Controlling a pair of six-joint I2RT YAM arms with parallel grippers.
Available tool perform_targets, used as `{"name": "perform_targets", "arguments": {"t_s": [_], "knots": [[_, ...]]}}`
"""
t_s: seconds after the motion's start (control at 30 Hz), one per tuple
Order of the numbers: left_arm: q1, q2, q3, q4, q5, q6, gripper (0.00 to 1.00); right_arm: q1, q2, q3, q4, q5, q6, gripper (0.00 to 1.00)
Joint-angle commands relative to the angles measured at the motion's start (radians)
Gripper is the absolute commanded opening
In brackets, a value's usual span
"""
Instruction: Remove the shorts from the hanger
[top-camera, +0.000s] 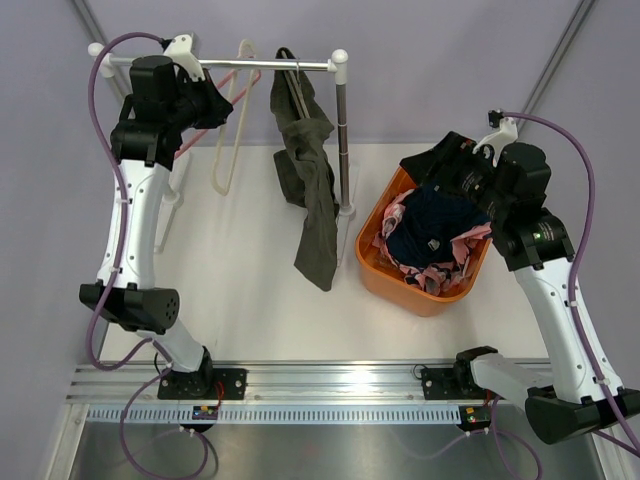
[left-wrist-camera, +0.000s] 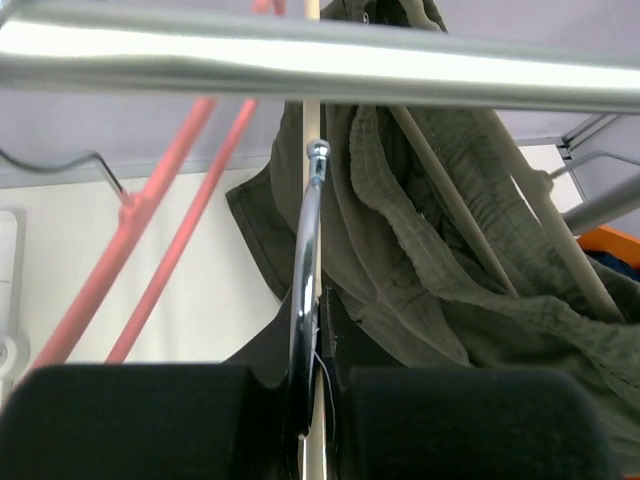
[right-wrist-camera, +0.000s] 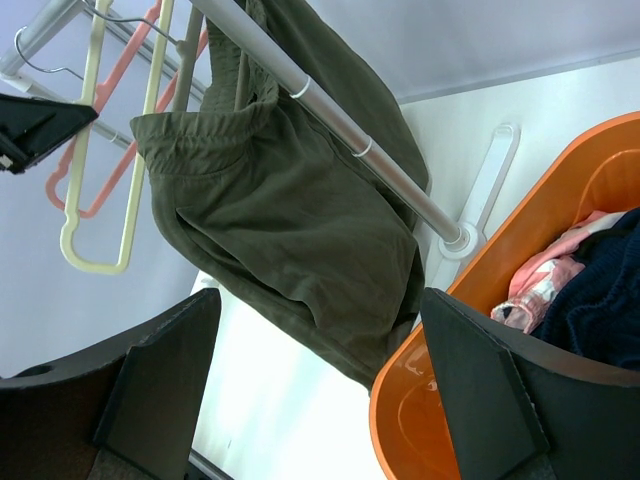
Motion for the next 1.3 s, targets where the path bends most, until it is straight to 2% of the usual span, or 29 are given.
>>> {"name": "perform_targets", "arguments": {"t_s": [0.0, 0.2, 0.37, 0.8, 1.27], "knots": [[0.024, 0.020, 0.084, 0.054, 0.061, 0.028, 0.00, 0.012, -0.013, 0.042, -0.004, -0.026, -0.023, 0.90], [0.026, 0.026, 0.055, 0.160, 0.084, 0.070, 0.00, 0.012, 0.000, 0.036, 0.014, -0.030, -0.027, 0.90], [0.027, 0.093, 0.142, 0.135, 0.065, 0.079, 0.00, 0.012, 0.009, 0.033, 0.036, -0.039, -0.022, 0.90], [0.027, 0.178, 0.201, 0.177, 0.049, 0.076, 0.02, 0.012, 0.020, 0.033, 0.048, -0.050, -0.030, 0.90], [0.027, 0.182, 0.159, 0.189, 0.041, 0.082, 0.12, 0.012, 0.015, 0.011, 0.062, -0.059, -0.019, 0.90]]}}
